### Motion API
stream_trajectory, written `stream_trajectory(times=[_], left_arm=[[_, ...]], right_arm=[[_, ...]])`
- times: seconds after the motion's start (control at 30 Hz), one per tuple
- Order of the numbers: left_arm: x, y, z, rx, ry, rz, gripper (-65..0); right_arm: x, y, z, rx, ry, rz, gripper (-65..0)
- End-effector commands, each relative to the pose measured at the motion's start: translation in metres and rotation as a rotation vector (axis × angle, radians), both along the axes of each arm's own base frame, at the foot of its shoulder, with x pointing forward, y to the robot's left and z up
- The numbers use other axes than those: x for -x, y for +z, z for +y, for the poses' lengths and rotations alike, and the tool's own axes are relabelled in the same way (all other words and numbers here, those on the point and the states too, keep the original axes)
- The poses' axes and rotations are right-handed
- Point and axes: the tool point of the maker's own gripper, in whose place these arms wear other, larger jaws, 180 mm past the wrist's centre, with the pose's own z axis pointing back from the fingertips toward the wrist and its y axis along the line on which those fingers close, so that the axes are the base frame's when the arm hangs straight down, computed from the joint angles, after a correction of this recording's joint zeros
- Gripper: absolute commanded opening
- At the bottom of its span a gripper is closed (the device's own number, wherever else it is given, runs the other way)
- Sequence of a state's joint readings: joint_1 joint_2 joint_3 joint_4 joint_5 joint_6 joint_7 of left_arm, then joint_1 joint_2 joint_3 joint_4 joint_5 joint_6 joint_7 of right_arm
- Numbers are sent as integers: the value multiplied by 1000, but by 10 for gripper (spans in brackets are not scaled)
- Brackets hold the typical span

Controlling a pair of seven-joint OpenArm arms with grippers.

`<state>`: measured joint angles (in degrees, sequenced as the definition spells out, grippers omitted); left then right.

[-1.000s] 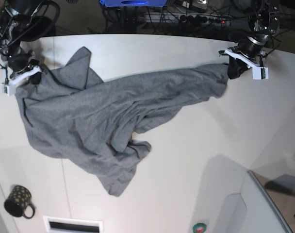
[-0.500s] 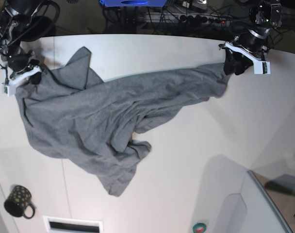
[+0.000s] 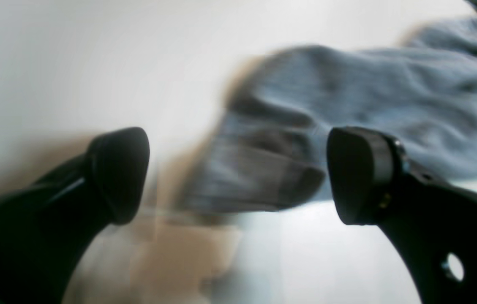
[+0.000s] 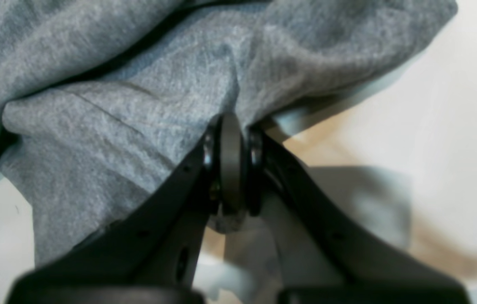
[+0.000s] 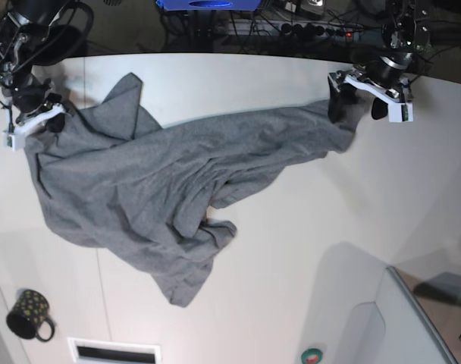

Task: Layout the t-shirt on the table in an organized manner, then fold the t-shirt properly
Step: 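Regrasp the shirt edge with the right gripper beside the left gripper's edge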

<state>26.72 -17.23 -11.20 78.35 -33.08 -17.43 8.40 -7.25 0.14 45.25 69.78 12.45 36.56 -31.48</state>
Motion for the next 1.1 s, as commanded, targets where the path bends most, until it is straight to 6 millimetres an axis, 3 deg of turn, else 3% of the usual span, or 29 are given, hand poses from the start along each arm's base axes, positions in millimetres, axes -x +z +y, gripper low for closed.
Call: stream_trajectory(times=[0.0, 0.07, 0.23, 0.27, 0.43, 0.63, 0.73, 0.9, 1.07], left_arm=[[-4, 6, 1, -4, -10, -23, -33], [-7, 5, -8, 9, -31, -26, -127], [-9, 7, -13, 16, -39, -33, -614], [-11, 12, -13, 14, -39, -46, -650], [-19, 41, -21, -9, -110, -91, -650], [-42, 86, -1, -84, -114, -129, -650], [-51, 101, -2, -101, -128, -151, -650], [-47, 88, -2, -102, -138, -92, -650], [-38, 59, 4, -66, -86, -25, -650]], right_arm=[[3, -1, -2, 18, 23, 28, -642], [3, -1, -2, 18, 23, 28, -642], [6, -1, -3, 20, 23, 32, -642], [5, 1, -4, 26, 24, 27, -642], [1, 28, -20, 119, 40, -27, -642], [-9, 76, -38, 253, 73, -67, -642], [-15, 98, -44, 311, 90, -87, -642], [-25, 118, -54, 371, 111, -75, -642], [-43, 89, -67, 285, 91, -38, -642]])
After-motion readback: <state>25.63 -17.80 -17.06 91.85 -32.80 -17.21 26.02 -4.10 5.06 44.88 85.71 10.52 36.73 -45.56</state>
